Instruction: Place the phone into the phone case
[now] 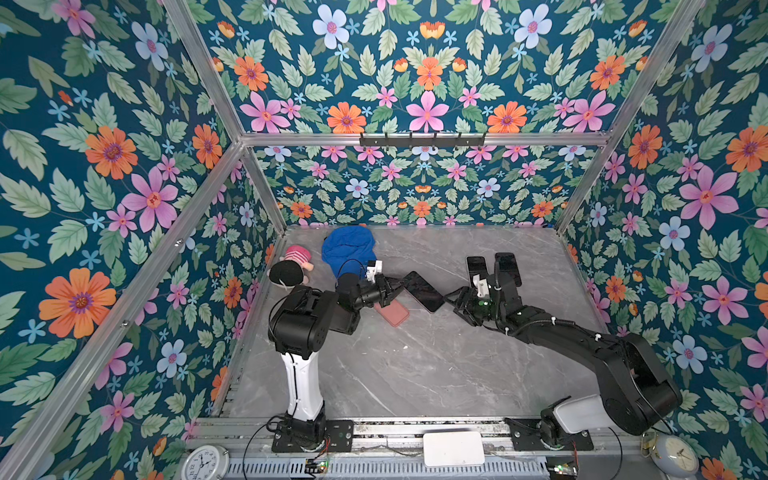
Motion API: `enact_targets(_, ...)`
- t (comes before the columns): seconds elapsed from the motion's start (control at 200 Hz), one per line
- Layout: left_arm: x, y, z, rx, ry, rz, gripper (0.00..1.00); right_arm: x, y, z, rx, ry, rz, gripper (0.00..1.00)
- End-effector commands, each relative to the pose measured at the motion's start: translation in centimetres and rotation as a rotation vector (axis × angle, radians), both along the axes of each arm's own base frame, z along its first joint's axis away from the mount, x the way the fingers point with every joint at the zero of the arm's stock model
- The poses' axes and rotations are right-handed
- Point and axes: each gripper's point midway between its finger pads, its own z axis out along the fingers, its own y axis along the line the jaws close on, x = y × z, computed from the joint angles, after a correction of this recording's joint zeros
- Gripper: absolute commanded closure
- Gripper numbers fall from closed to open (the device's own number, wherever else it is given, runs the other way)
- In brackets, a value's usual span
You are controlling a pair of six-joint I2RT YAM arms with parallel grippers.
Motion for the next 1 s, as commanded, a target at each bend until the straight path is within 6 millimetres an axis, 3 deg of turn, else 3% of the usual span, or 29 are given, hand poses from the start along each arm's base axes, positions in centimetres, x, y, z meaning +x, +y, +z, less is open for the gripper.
enact_targets(0.0, 0.4, 0.3, 1.9, -0.043, -0.056, 0.029, 0.94, 1.5, 1.2, 4.5, 0.181, -0.125, -0.011, 0.39)
enact_targets(0.12, 0.6, 0.4, 2.5, -0.083, -0.055, 0.041, 0.95, 1.9, 1.7, 5.6, 0.251, -0.173, 0.005, 0.44)
enact_targets(0.47, 0.6, 0.7, 3.6, -0.127, -0.064, 0.065, 0.95, 2.1, 2.3, 4.5, 0.368, -0.152, -0.001, 0.58)
enact_targets(0.78, 0.6, 0.9, 3.8, -0.136, -0.066, 0.079, 0.95, 2.1, 3.4, 5.6, 0.4, -0.193, 0.045, 0.71)
enact_targets(0.99, 0.7, 1.0, 3.8, -0.138, -0.066, 0.084, 0.95, 1.9, 3.9, 6.1, 0.428, -0.196, 0.056, 0.74)
enact_targets(0.995, 0.7, 1.0, 3.8, -0.138, -0.066, 0.083, 0.95, 1.9, 3.9, 5.5, 0.422, -0.182, 0.054, 0.74)
